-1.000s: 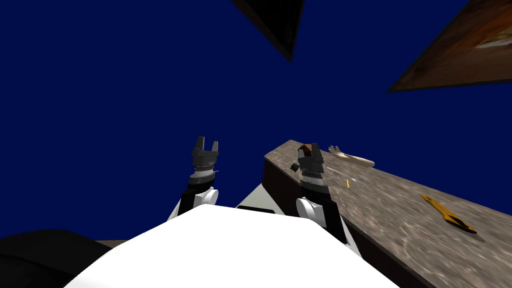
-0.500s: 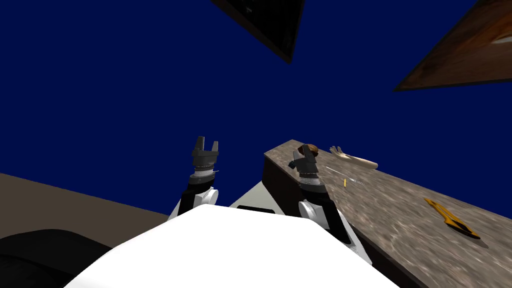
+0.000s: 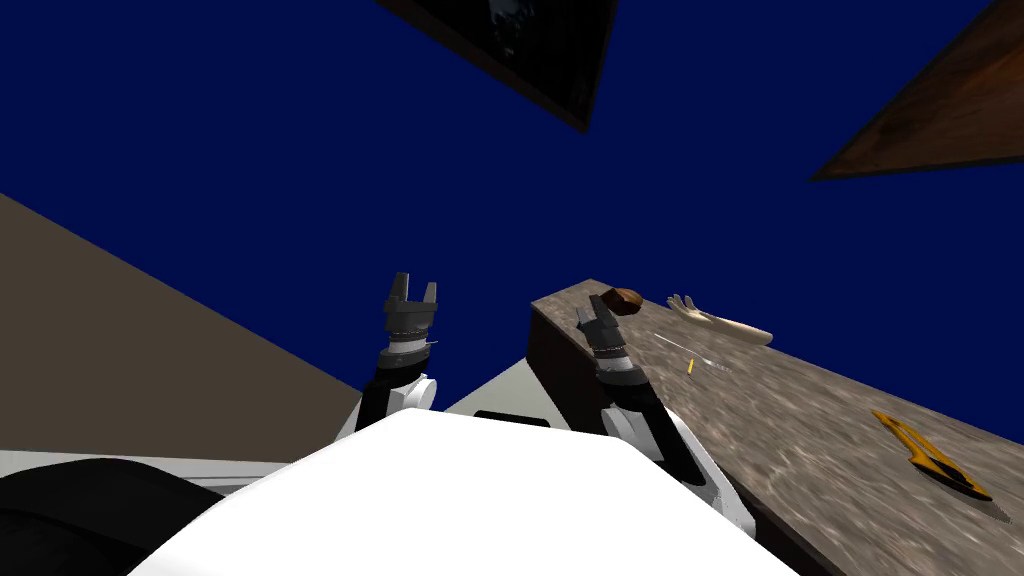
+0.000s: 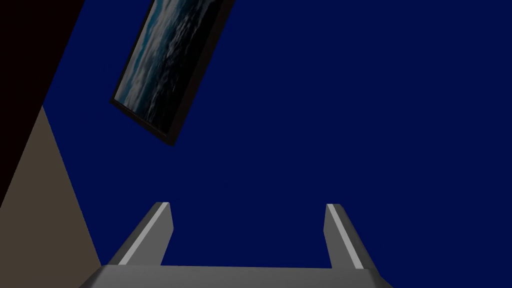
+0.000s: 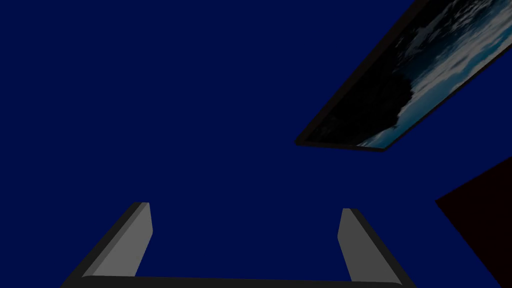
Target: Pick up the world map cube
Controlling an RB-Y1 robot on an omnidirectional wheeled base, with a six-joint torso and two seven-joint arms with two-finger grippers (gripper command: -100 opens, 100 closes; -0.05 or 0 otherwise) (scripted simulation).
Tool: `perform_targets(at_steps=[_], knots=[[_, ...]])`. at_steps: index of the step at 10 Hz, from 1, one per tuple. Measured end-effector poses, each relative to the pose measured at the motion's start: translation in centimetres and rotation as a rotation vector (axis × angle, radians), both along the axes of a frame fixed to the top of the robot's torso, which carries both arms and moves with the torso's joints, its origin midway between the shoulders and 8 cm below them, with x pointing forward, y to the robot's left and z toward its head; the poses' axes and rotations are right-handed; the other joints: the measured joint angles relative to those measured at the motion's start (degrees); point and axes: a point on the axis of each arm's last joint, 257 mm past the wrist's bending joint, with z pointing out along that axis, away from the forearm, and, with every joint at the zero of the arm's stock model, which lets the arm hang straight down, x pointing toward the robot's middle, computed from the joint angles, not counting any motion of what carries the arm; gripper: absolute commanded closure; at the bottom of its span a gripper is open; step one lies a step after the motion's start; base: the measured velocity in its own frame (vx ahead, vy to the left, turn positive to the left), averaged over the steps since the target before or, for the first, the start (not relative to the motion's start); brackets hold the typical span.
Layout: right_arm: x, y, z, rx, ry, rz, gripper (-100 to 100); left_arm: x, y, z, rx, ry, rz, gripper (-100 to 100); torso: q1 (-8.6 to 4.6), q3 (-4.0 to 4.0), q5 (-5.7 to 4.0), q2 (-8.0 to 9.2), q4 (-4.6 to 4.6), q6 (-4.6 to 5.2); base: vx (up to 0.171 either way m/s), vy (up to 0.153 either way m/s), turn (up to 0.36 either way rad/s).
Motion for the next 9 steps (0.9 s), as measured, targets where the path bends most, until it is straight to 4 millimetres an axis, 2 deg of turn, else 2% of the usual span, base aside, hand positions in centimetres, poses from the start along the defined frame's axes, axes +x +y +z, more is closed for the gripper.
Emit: perform_targets(at_steps=[3,6,7,9], knots=[[0.0,1.5,-1.7,-0.062,0.051,0.062,-100,0.0,0.0,0.0,0.000,0.000,0.000,0,0.07,0.07,0.01,0.10,0.04,0.03,-0.164,-0.062,0.186],[-0.1,2.9,-4.1,-0.121,0.116,0.127,-100,0.0,0.0,0.0,0.000,0.000,0.000,0,-0.06,0.02,-0.02,0.04,0.01,0.01,-0.128,-0.065,0.164],[-0.2,3.2,-4.7,-0.143,0.135,0.146,-100,0.0,0.0,0.0,0.000,0.000,0.000,0,0.04,0.01,-0.01,-0.01,0.01,0.04,-0.058,-0.009,-0.009],[-0.6,3.9,-5.6,-0.182,0.165,0.179,-100,0.0,0.0,0.0,0.000,0.000,0.000,0,0.08,-0.05,0.02,-0.08,-0.02,0.00,-0.131,-0.049,0.194]])
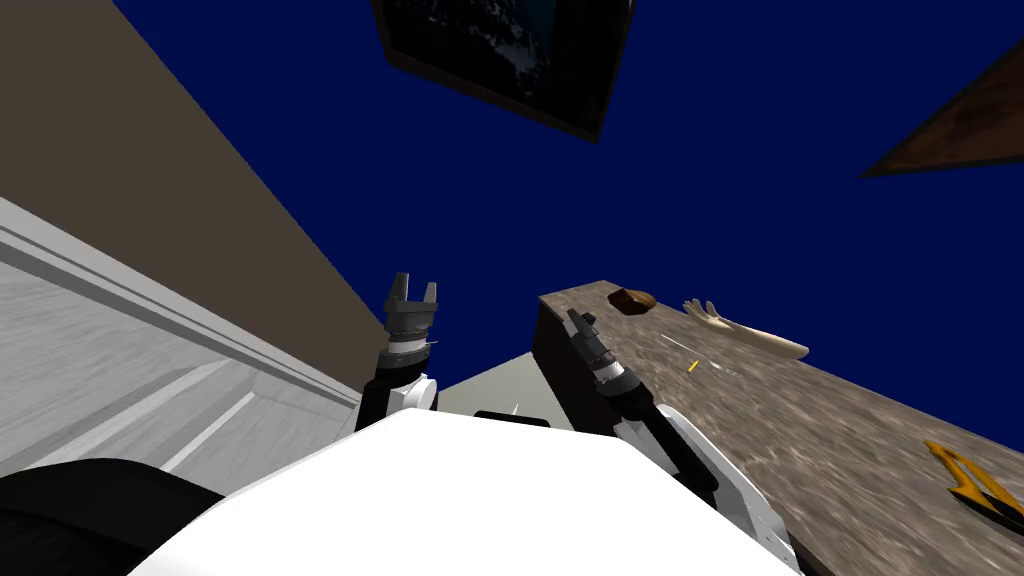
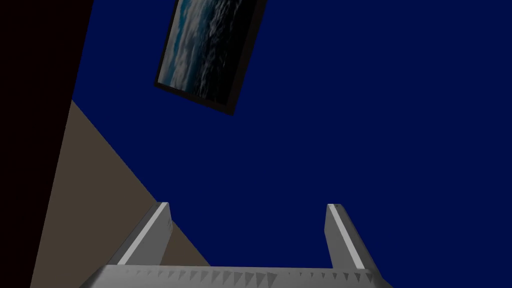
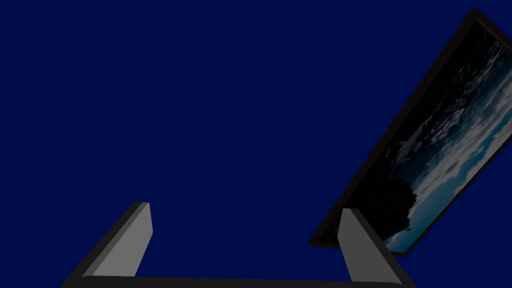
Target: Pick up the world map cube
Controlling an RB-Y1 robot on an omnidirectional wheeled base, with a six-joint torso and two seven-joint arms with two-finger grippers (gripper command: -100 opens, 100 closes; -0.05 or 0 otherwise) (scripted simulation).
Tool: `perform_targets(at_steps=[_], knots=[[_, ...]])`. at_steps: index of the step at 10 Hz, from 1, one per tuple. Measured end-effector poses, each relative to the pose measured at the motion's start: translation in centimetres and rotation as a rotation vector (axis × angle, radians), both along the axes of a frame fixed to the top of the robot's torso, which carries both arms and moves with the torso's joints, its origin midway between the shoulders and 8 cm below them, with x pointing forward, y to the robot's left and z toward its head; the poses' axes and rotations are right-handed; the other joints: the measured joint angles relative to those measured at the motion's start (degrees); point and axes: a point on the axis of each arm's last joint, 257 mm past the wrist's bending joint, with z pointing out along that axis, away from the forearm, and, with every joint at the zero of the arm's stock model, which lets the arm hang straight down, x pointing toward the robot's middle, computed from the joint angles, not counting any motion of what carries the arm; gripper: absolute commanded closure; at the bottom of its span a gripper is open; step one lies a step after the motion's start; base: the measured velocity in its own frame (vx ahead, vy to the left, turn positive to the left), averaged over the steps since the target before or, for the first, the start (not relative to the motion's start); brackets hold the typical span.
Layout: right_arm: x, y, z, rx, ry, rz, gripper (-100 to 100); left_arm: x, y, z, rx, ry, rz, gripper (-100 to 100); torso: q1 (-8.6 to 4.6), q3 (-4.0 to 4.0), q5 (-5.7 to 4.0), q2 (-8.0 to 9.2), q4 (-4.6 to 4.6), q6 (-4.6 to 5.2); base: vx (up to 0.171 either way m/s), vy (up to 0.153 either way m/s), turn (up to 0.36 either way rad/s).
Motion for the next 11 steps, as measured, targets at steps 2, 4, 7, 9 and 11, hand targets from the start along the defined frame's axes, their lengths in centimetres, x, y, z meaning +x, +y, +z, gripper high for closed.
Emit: perform_targets(at_steps=[2,4,7,9,11], knots=[[-0.3,0.6,-2.3,-0.046,0.050,0.041,-100,0.0,0.0,0.0,0.000,0.000,0.000,0,-0.01,0.09,-0.01,0.14,0.04,0.01,-0.149,-0.045,0.199],[-0.6,0.9,-3.4,-0.085,0.078,0.069,-100,0.0,0.0,0.0,0.000,0.000,0.000,0,-0.05,-0.05,-0.03,-0.13,-0.01,0.06,-0.076,-0.056,0.135],[-1.2,1.5,-5.6,-0.144,0.134,0.113,-100,0.0,0.0,0.0,0.000,0.000,0.000,0,0.02,-0.09,-0.02,-0.19,-0.02,0.08,-0.095,-0.031,0.126],[-1.7,1.6,-7.6,-0.189,0.183,0.147,-100,0.0,0.0,0.0,0.000,0.000,0.000,0,-0.08,-0.01,-0.03,-0.04,0.01,0.06,-0.134,-0.060,0.202],[-2.7,1.9,-9.7,-0.234,0.239,0.182,-100,0.0,0.0,0.0,0.000,0.000,0.000,0,-0.11,0.01,-0.04,-0.02,0.02,0.06,-0.079,-0.029,0.069]])
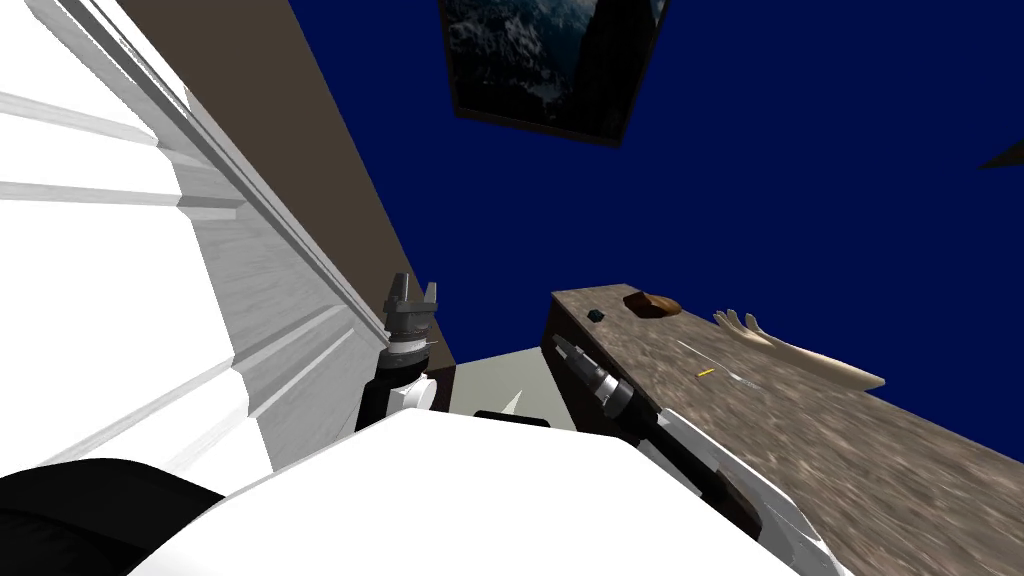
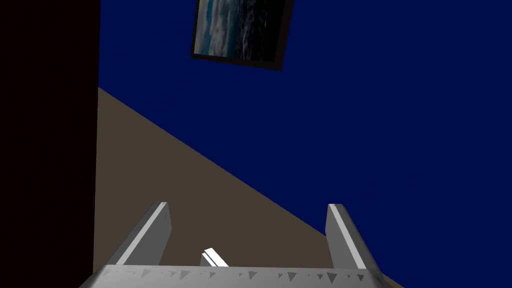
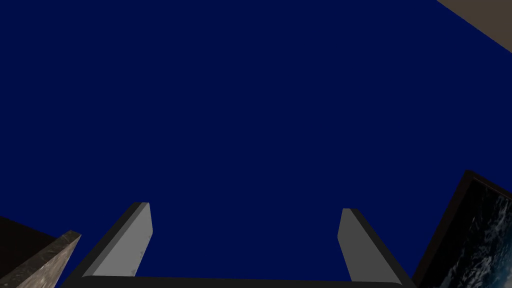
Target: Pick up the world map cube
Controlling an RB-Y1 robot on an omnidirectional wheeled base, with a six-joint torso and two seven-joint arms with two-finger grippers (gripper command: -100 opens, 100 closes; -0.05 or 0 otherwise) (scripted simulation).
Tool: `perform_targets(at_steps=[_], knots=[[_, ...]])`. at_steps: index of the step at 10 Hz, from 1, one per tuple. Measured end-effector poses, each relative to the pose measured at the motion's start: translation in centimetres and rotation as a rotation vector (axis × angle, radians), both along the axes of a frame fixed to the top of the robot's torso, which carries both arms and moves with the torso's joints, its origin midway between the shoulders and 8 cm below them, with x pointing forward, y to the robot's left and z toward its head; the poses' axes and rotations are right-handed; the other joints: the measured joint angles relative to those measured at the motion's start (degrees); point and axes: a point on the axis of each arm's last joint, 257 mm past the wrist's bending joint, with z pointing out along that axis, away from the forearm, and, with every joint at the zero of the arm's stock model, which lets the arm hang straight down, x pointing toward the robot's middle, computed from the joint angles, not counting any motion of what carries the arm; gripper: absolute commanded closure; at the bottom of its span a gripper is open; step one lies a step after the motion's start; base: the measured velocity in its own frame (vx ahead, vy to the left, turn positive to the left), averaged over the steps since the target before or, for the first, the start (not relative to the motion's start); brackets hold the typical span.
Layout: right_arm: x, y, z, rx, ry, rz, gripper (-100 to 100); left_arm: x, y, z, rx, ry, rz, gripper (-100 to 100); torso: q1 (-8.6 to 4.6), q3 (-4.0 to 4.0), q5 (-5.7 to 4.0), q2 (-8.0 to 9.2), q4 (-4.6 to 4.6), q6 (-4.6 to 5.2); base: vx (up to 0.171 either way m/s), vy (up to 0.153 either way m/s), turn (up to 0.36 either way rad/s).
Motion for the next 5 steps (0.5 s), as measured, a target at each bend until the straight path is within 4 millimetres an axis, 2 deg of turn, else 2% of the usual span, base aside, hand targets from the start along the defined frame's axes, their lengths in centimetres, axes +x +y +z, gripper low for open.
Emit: perform_targets(at_steps=[2,3,4,5], knots=[[-0.6,-0.4,-2.0,-0.046,0.040,0.026,-100,0.0,0.0,0.0,0.000,0.000,0.000,0,0.11,-0.12,0.03,-0.18,-0.05,-0.05,-0.082,-0.024,0.218],[-0.9,-0.7,-2.9,-0.069,0.062,0.040,-100,0.0,0.0,0.0,0.000,0.000,0.000,0,0.06,-0.11,0.02,-0.18,-0.04,0.00,-0.040,-0.027,-0.023],[-1.2,-0.7,-3.1,-0.086,0.070,0.050,-100,0.0,0.0,0.0,0.000,0.000,0.000,0,0.07,-0.16,0.02,-0.28,-0.06,0.03,-0.076,-0.034,0.228],[-1.8,-1.1,-4.2,-0.112,0.102,0.064,-100,0.0,0.0,0.0,0.000,0.000,0.000,0,0.04,-0.13,0.01,-0.21,-0.06,-0.04,-0.084,-0.037,0.162]])
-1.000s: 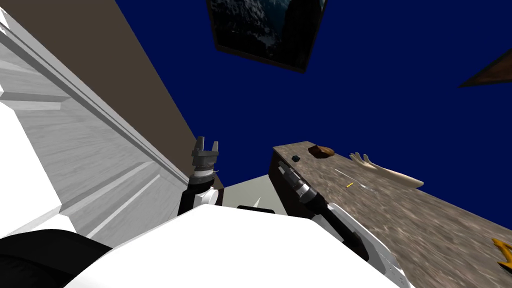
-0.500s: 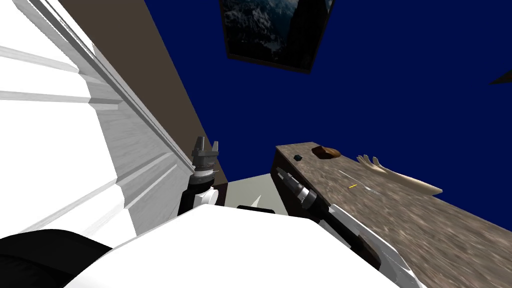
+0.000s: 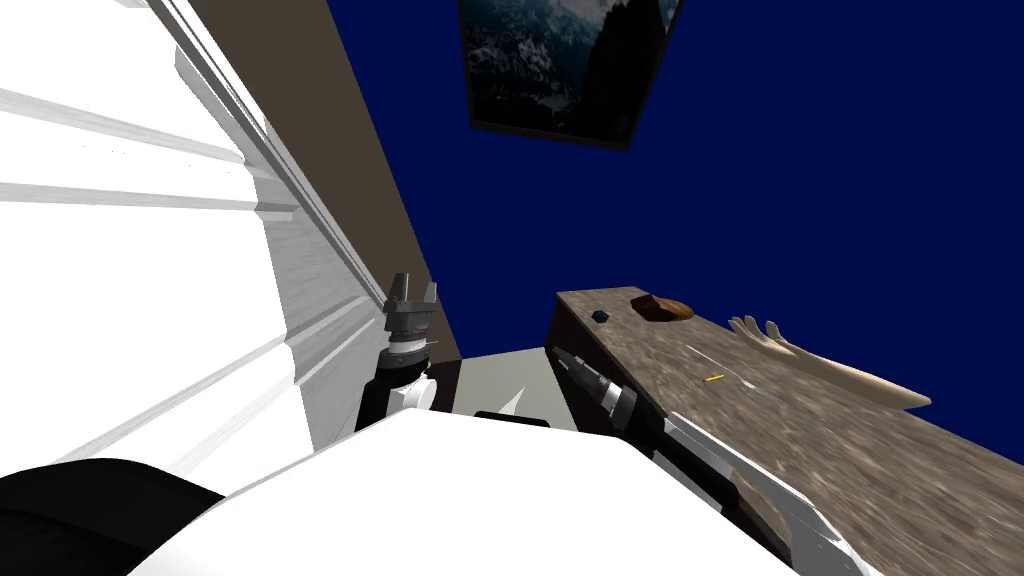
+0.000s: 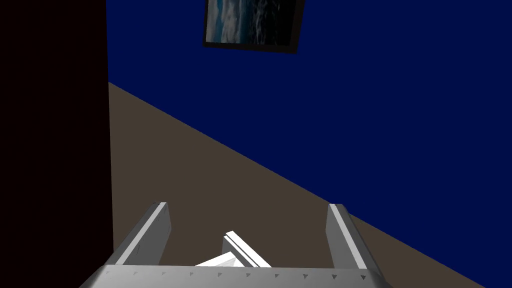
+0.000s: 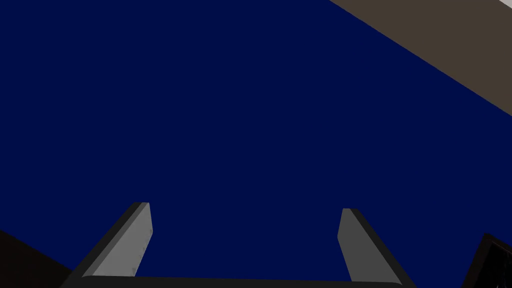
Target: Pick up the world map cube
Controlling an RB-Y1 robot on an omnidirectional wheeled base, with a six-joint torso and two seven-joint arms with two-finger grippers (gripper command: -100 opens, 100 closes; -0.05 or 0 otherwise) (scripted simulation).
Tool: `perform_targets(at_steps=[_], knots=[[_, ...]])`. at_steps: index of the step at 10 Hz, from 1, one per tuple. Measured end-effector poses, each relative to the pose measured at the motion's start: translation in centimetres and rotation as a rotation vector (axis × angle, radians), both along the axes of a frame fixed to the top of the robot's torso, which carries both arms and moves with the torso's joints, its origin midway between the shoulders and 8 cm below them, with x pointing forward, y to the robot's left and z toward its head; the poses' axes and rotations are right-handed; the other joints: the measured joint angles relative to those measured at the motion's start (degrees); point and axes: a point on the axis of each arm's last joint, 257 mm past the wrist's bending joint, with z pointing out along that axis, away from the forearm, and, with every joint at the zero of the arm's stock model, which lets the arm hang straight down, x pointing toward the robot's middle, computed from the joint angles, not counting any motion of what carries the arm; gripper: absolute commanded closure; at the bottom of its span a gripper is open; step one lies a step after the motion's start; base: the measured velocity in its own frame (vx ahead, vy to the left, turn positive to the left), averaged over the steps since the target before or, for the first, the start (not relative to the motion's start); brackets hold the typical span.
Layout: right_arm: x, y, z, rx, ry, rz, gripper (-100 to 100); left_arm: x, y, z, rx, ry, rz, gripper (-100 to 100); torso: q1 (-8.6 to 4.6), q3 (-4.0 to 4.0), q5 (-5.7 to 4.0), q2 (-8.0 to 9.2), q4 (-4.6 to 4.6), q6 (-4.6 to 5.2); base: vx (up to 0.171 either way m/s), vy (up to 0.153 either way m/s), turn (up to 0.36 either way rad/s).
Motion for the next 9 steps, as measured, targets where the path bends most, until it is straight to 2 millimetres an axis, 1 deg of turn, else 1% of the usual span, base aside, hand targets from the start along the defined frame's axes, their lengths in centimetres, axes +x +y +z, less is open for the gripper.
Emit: perform_targets(at_steps=[1,2,3,4,5,6,7,9], knots=[[-0.6,-0.3,-0.8,-0.026,0.023,0.015,-100,0.0,0.0,0.0,0.000,0.000,0.000,0,-0.01,0.02,-0.01,0.03,0.02,0.05,-0.109,-0.035,0.263],[-1.4,-0.6,-2.5,-0.055,0.058,0.030,-100,0.0,0.0,0.0,0.000,0.000,0.000,0,-0.02,0.06,-0.01,0.10,0.02,0.01,-0.089,-0.039,0.146],[-2.0,-1.0,-3.3,-0.079,0.081,0.042,-100,0.0,0.0,0.0,0.000,0.000,0.000,0,-0.03,0.05,-0.01,0.07,0.03,0.06,-0.036,-0.024,-0.005],[-2.2,-1.3,-3.6,-0.101,0.091,0.051,-100,0.0,0.0,0.0,0.000,0.000,0.000,0,0.00,-0.03,-0.01,-0.08,0.00,0.07,-0.062,-0.021,0.239],[-2.8,-1.7,-4.7,-0.128,0.120,0.063,-100,0.0,0.0,0.0,0.000,0.000,0.000,0,0.02,-0.03,0.00,-0.06,-0.01,0.00,-0.062,-0.033,0.176],[-3.2,-2.4,-5.4,-0.154,0.142,0.073,-100,0.0,0.0,0.0,0.000,0.000,0.000,0,-0.02,-0.03,-0.01,-0.07,0.00,0.05,-0.028,-0.019,-0.006],[-3.5,-2.8,-5.8,-0.171,0.152,0.080,-100,0.0,0.0,0.0,0.000,0.000,0.000,0,0.02,-0.07,-0.01,-0.15,-0.02,0.07,-0.046,-0.014,0.231],[-4.8,-4.1,-7.6,-0.227,0.202,0.103,-100,0.0,0.0,0.0,0.000,0.000,0.000,0,0.03,-0.06,0.00,-0.13,-0.02,0.05,-0.057,-0.023,0.217]])
